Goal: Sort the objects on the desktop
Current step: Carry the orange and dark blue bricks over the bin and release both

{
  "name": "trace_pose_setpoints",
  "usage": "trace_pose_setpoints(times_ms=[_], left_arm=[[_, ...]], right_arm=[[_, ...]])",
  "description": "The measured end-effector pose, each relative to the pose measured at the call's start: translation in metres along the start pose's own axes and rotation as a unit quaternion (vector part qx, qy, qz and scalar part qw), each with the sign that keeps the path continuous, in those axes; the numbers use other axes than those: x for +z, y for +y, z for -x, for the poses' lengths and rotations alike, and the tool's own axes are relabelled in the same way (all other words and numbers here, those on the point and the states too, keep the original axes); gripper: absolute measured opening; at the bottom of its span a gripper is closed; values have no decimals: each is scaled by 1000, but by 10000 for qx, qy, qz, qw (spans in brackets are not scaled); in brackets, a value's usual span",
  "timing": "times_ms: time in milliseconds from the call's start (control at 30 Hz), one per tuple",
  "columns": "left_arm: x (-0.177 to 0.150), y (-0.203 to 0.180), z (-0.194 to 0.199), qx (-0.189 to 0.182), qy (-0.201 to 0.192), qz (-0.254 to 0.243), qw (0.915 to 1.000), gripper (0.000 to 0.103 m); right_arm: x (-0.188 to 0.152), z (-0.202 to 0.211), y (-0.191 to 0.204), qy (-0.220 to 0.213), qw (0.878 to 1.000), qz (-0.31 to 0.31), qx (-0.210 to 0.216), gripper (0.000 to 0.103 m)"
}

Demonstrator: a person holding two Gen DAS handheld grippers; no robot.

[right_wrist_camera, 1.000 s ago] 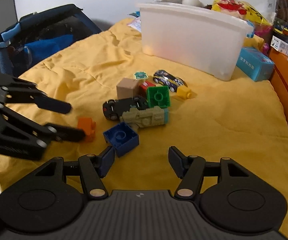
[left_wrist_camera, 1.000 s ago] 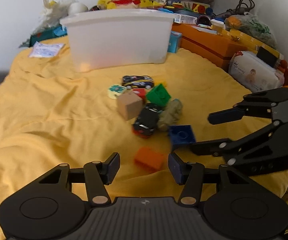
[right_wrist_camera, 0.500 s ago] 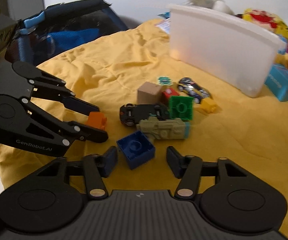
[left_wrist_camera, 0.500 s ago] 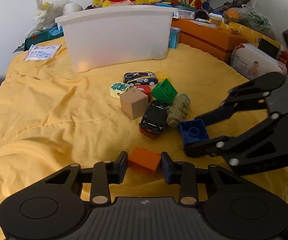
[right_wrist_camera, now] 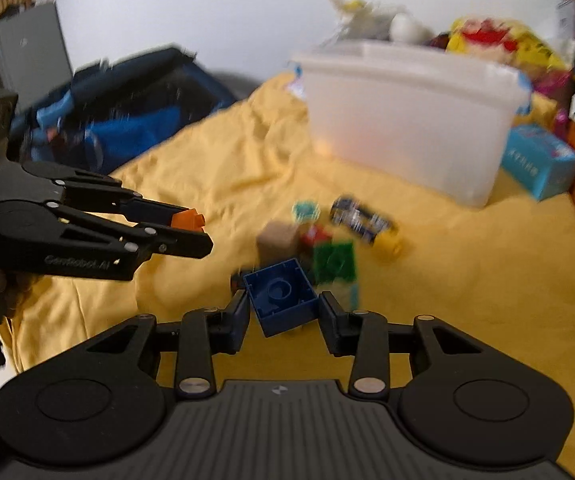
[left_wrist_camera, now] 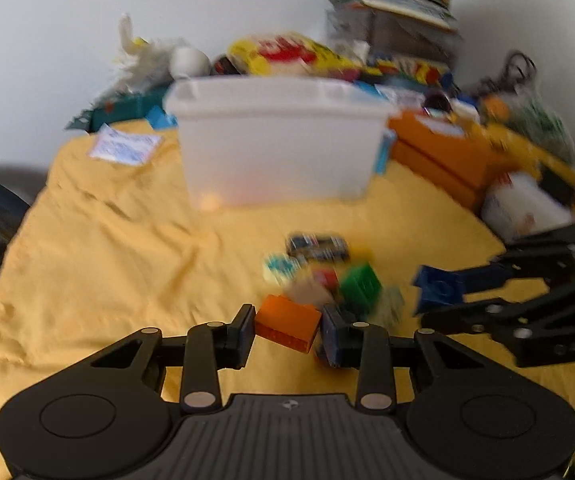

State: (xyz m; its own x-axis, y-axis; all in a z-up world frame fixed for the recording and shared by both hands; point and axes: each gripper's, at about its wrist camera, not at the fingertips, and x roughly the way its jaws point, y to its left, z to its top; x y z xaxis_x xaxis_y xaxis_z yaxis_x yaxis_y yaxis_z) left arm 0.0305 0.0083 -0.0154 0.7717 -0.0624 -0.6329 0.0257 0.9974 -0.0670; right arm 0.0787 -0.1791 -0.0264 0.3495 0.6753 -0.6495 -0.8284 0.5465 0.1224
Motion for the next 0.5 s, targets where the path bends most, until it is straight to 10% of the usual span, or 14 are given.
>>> trace_pose_setpoints(times_ms=[500], left_arm=[[158,34,-14,310,-790,382,9957,39]], right_arm=[[143,19,-79,-1181,9891,-602,-636,41]])
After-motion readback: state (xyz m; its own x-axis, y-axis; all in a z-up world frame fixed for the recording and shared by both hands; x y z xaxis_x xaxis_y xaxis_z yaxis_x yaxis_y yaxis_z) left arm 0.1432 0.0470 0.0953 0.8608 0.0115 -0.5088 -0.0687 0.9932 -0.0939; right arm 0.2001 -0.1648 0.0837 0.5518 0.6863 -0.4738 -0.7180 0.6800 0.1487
